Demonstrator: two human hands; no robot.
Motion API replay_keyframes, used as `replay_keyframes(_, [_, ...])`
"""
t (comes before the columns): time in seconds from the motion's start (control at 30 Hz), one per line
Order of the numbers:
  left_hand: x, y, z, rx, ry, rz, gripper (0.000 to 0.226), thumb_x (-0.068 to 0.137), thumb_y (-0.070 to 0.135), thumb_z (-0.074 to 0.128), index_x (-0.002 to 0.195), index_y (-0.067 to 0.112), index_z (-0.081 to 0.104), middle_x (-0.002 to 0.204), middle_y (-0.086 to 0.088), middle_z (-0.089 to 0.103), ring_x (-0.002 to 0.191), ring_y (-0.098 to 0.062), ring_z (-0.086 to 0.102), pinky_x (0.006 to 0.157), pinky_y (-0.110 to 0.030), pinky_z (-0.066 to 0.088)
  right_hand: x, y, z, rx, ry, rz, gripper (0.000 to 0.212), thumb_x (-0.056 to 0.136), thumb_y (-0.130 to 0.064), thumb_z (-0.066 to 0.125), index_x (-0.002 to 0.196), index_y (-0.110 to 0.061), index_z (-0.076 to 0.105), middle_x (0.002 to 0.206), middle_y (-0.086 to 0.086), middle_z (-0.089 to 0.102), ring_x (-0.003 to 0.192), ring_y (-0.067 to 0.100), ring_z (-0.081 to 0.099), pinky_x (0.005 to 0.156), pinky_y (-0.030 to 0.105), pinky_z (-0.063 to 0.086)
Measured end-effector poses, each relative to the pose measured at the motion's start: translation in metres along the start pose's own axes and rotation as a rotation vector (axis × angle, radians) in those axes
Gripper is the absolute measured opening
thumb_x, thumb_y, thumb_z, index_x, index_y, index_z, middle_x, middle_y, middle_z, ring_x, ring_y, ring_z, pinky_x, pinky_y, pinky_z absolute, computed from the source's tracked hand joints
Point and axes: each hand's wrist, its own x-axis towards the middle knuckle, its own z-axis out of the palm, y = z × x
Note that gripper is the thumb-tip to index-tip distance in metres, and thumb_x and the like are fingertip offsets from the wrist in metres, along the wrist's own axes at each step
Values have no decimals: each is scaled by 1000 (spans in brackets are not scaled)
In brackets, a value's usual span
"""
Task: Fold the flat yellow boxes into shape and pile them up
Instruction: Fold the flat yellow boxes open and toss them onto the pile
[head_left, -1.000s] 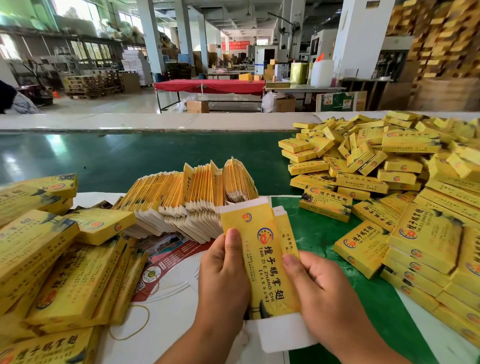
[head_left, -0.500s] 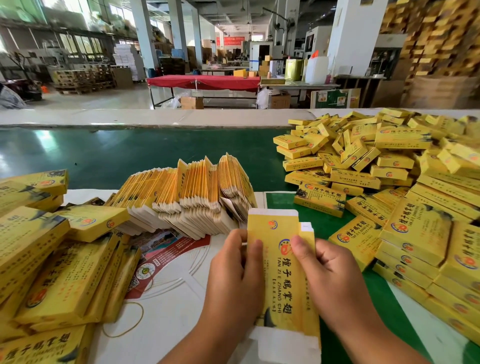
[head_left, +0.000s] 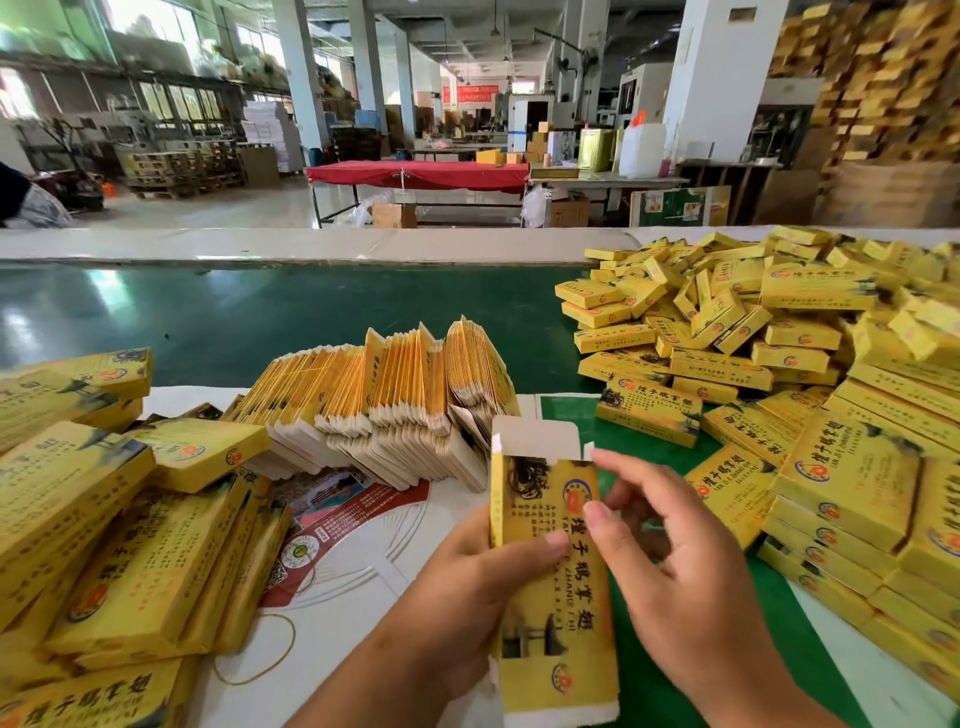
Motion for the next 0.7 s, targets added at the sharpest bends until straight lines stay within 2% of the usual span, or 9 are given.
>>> replay_keyframes(0.07, [0, 2, -2, -27, -14, 4, 35, 74, 10, 75, 108, 6, 67, 111, -30, 67, 95, -41, 69, 77, -45, 58, 1, 1, -3, 32, 69, -6, 38, 79, -45, 60, 114, -31, 61, 90, -9, 64, 82, 11, 61, 62, 23, 53])
replay_keyframes(0.13, [1, 2, -3, 5, -3, 19, 29, 72, 10, 76, 101, 9, 71, 107, -29, 68, 91, -39, 70, 73, -42, 59, 1, 3, -3, 125, 84, 11, 40, 76, -43, 64, 115, -33, 56, 97, -13, 67, 82, 10, 63, 62, 18, 53])
replay_keyframes(0.2, [0, 3, -4, 44, 9, 31, 24, 73, 9, 75, 96, 15, 73, 103, -25, 71, 88, -36, 72, 70, -39, 59, 0, 4, -3, 186, 47, 17, 41, 77, -40, 67, 116, -34, 57, 97, -14, 69, 82, 9, 66, 62, 18, 54])
replay_keyframes(0.3, [-1, 3, -5, 72, -12, 43, 28, 70, 12, 74, 98, 19, 72, 100, -22, 72, 86, -34, 72, 68, -37, 59, 1, 8, -4, 217, -42, -2, 31, 85, -35, 74, 113, -38, 64, 95, -11, 70, 84, 9, 67, 64, 20, 56])
replay_keyframes(0.47, [-1, -1, -9, 105, -19, 42, 31, 62, 19, 72, 93, 23, 73, 98, -22, 72, 85, -36, 71, 70, -40, 60, 5, 16, -9, 460, -160, 103, 29, 70, -43, 76, 96, -31, 71, 85, 5, 70, 76, 18, 68, 64, 26, 57])
replay_keyframes(0.53, [0, -2, -7, 156, -33, 64, 38, 66, 22, 70, 104, 25, 68, 102, -20, 72, 89, -36, 71, 74, -42, 59, 7, 20, -10, 421, -148, 109, 33, 68, -50, 77, 91, -28, 71, 76, 10, 67, 68, 26, 62, 59, 32, 53])
replay_keyframes(0.6, [1, -1, -4, 283, -6, 161, 42, 73, 27, 70, 113, 33, 59, 105, -13, 72, 91, -34, 71, 73, -40, 59, 8, 23, -12, 314, -134, 79, 34, 71, -57, 73, 87, -27, 71, 72, 14, 62, 66, 36, 56, 57, 40, 47])
replay_keyframes(0.7, [5, 1, -5, 435, 113, 357, 52, 80, 21, 73, 120, 44, 48, 112, -5, 69, 90, -32, 72, 69, -44, 60, 10, 24, -14, 217, -131, 19, 29, 78, -56, 66, 81, -27, 70, 67, 11, 62, 58, 28, 53, 51, 38, 43])
